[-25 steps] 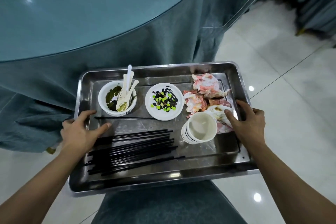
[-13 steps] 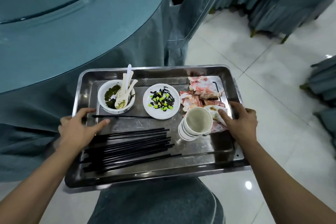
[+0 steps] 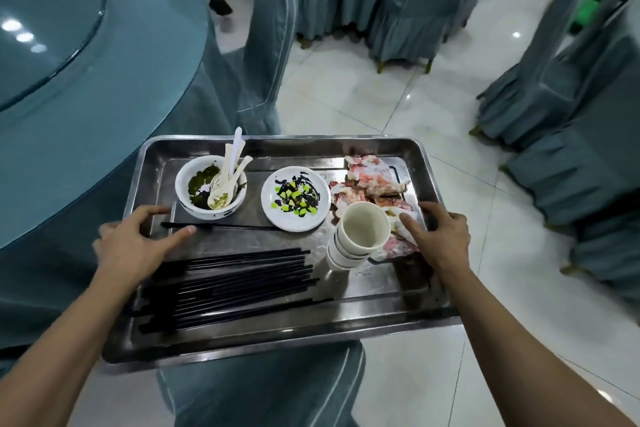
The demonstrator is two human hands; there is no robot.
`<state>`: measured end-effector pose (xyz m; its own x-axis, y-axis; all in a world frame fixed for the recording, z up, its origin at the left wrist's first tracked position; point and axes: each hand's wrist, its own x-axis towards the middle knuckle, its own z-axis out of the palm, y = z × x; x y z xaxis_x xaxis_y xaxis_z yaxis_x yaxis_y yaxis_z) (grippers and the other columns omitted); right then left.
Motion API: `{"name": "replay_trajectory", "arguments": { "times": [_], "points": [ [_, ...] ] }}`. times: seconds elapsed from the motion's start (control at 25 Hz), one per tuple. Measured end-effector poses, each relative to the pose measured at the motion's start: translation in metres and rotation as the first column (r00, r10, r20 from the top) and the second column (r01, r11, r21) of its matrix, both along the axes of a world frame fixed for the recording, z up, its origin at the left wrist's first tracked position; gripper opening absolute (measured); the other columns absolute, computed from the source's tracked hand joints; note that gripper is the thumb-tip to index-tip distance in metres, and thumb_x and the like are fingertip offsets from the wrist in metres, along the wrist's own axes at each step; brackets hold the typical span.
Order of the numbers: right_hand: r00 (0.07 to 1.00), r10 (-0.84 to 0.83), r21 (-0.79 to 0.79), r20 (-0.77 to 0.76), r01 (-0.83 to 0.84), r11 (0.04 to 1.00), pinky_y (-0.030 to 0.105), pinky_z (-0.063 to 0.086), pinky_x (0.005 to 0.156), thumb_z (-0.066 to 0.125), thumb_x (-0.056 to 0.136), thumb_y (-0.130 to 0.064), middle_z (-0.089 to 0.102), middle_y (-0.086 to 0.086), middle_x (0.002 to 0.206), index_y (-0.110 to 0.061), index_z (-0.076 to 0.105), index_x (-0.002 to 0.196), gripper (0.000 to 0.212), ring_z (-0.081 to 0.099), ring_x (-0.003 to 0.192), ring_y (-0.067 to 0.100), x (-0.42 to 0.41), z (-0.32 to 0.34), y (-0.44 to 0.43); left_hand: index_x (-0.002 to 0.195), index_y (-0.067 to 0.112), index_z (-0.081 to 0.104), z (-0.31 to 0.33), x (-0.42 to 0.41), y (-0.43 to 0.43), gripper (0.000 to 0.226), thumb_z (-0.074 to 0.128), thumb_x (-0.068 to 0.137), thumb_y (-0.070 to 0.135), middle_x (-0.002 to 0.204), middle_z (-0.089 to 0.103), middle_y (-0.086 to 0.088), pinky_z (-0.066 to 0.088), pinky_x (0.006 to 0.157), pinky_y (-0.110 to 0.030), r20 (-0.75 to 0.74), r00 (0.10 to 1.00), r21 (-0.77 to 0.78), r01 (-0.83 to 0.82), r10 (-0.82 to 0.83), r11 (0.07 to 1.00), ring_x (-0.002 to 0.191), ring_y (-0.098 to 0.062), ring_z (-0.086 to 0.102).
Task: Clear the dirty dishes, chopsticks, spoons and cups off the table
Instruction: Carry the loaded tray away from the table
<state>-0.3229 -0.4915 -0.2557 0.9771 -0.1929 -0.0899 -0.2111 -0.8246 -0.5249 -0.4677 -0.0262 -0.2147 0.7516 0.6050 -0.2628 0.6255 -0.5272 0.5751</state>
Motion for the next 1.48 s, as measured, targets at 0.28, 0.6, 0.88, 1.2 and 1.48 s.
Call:
{"name": "replay_trajectory", "arguments": {
  "times": [0.28,0.6,0.88,1.2,1.48],
  "points": [
    [0.996,-0.089,-0.042,0.024,0.090,0.995,0.049,0.045,0.103,0.056,0.073,-0.086,0.062,0.012,0.110,-0.044,0.057,0.129,0.070,0.050,0.117,0.029,0.004,0.028,-0.089,0.119,0.041,0.065,0.036,0.052,-0.066,0.071,0.070,0.057,0.076,0.134,0.059,-0.022,0.028,0.114,-0.053,0.025,0.992,-0.016,0.121,-0.121,0.993,0.140,-0.038,0.033],
    [0.990,-0.127,-0.037,0.065,0.130,0.991,0.051,0.042,0.106,0.057,0.073,-0.087,0.059,0.013,0.111,-0.045,0.059,0.126,0.068,0.049,0.119,0.031,0.040,0.067,-0.208,0.114,0.041,0.067,0.061,0.106,-0.182,0.071,0.080,0.055,0.077,0.122,0.066,-0.016,0.031,0.111,-0.054,0.074,0.984,-0.017,0.162,-0.160,0.987,0.136,-0.038,0.039],
    [0.981,-0.163,-0.029,0.104,0.167,0.985,0.052,0.046,0.102,0.049,0.066,-0.096,0.063,0.011,0.108,-0.043,0.060,0.124,0.079,0.050,0.114,0.028,0.077,0.085,-0.299,0.104,0.050,0.064,0.068,0.160,-0.264,0.078,0.063,0.038,0.091,0.111,0.066,-0.012,0.035,0.110,-0.054,0.133,0.975,-0.068,0.189,-0.179,0.980,0.131,-0.037,0.046],
    [0.963,-0.257,-0.040,0.085,0.261,0.965,0.050,0.042,0.107,0.066,0.075,-0.078,0.060,0.016,0.114,-0.041,0.064,0.126,0.064,0.052,0.118,0.033,0.120,0.096,-0.351,0.112,0.044,0.066,0.083,0.250,-0.316,0.059,0.079,0.062,0.073,0.129,0.063,-0.018,0.031,0.112,-0.057,0.099,0.954,-0.035,0.289,-0.284,0.957,0.137,-0.040,0.041],
    [0.937,-0.333,-0.022,0.108,0.337,0.941,0.047,0.045,0.103,0.062,0.072,-0.082,0.066,0.014,0.112,-0.040,0.065,0.125,0.068,0.051,0.121,0.031,0.205,0.098,-0.375,0.108,0.048,0.067,0.095,0.378,-0.335,0.066,0.074,0.053,0.085,0.117,0.069,-0.013,0.039,0.109,-0.059,0.145,0.920,-0.018,0.370,-0.363,0.929,0.126,-0.039,0.051]
  ]
}}
